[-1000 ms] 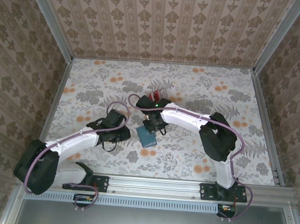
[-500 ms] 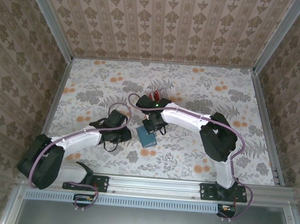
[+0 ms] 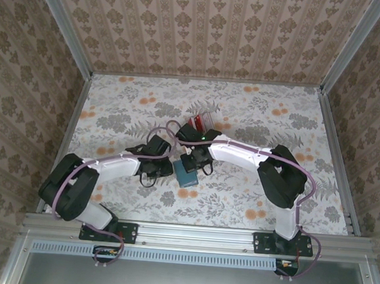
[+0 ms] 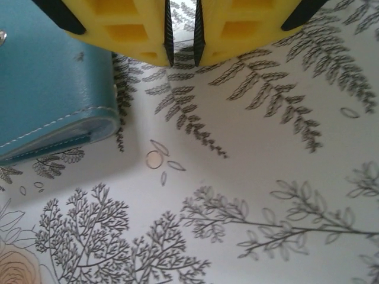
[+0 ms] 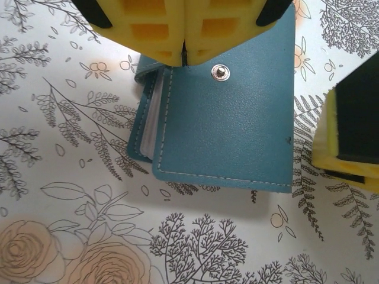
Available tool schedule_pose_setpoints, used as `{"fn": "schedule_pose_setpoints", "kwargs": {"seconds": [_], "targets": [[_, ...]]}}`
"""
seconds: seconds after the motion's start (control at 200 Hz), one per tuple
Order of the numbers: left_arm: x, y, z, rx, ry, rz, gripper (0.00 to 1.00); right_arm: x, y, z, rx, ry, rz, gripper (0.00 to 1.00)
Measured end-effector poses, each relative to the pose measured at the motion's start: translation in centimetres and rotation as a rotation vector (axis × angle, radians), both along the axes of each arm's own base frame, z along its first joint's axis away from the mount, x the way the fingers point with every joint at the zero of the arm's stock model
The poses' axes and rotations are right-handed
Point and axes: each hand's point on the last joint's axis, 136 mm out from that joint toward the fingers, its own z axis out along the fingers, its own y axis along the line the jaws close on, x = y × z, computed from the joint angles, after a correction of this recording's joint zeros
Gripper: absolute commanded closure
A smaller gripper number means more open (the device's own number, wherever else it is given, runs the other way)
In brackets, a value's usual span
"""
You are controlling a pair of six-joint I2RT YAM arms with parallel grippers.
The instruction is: Put the credit cards into the card holder
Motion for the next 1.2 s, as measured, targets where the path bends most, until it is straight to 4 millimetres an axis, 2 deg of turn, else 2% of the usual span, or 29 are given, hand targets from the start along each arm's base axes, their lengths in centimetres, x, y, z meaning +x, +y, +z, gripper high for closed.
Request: {"fn": "schedule_pose_setpoints", "kwargs": {"seconds": [0.2,0.515,0.74,0.92,1.2], "targets": [[0.4,-1.0,-0.1,0.007,-0.002,-0.019,0.81,0.0,0.4,-0.4,0.031,0.0,-0.014,0.97],[0.7,-1.5,-0.2,0.026,-0.006,-0.027,0.82,0.1,0.6,-0.6,0.11,-0.003,-0.081,0.97],[0.7,-1.7,-0.2,0.026,-0.007,-0.03,0.82,0.4,0.0,0.2,0.171,-0.003,-0.124,0.97],[0.9,-1.9,-0.2,0.029,-0.008,-0.031,0.83,0.7,0.4,0.6,0.205,0.003,-0.127,0.97],[0.9,-2.0,-0.2,0.029,-0.008,-0.033,0.83,0.8,0.7,-0.8,0.201,0.021,-0.127,0.97]]}}
